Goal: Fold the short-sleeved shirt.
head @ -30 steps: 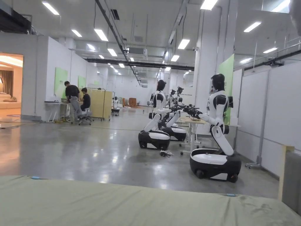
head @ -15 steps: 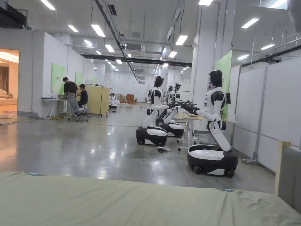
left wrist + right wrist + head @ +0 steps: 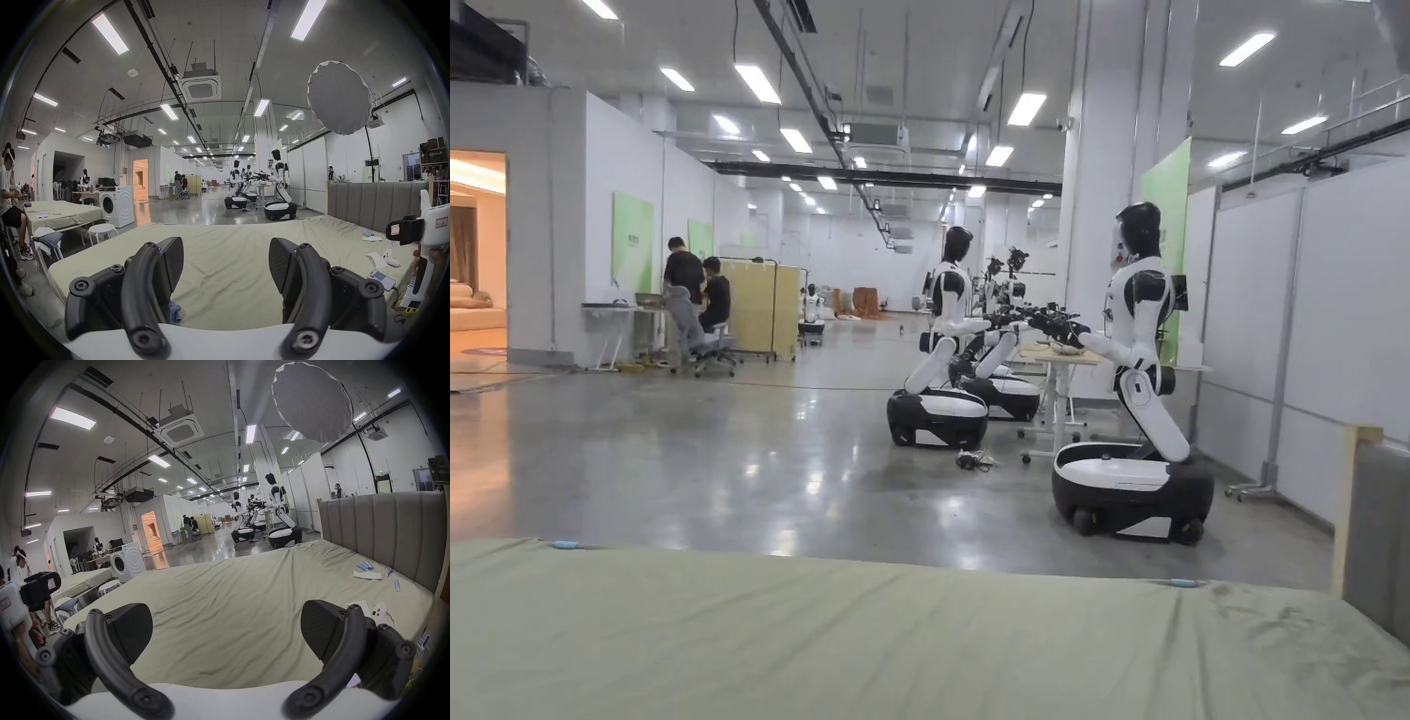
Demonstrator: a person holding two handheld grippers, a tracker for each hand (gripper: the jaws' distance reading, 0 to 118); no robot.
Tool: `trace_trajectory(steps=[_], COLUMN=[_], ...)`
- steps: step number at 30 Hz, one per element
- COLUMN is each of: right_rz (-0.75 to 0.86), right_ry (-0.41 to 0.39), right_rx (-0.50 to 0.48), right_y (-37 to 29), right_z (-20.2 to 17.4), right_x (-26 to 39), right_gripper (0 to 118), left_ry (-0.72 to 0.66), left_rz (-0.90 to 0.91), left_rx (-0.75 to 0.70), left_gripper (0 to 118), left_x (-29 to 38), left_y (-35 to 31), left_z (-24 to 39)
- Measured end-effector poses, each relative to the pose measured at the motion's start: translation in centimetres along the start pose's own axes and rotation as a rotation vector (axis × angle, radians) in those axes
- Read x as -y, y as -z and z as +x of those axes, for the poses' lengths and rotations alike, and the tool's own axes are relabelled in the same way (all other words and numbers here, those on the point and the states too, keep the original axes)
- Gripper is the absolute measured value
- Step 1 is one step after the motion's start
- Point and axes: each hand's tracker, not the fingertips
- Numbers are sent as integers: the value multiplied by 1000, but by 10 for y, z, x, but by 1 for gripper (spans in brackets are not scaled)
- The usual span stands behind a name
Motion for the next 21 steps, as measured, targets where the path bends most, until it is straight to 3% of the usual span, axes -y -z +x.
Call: trace_trajectory(steps=[9, 10, 14, 16, 21], right_rz=[-23, -19, -49, -70, -101], right_ry=[7, 33, 161, 204, 410], right_rx=[-26, -39, 65, 56, 74], right_y=[0, 1, 4, 6, 9], right_z=[-7, -7, -15, -14, 4], right_x=[-10, -10, -17, -18, -16], right_gripper=[118, 118, 118, 118, 118], left_ry=[10, 2, -21, -41, -73], left_rz=[6, 6, 6, 6, 2], left_rx=[-10, -4, 4, 12, 21], left_gripper=[72, 72, 71, 72, 72], left_x=[-3, -4, -4, -4, -4], left_y=[0, 0, 1, 2, 1], left_z=[4, 3, 2, 1, -6])
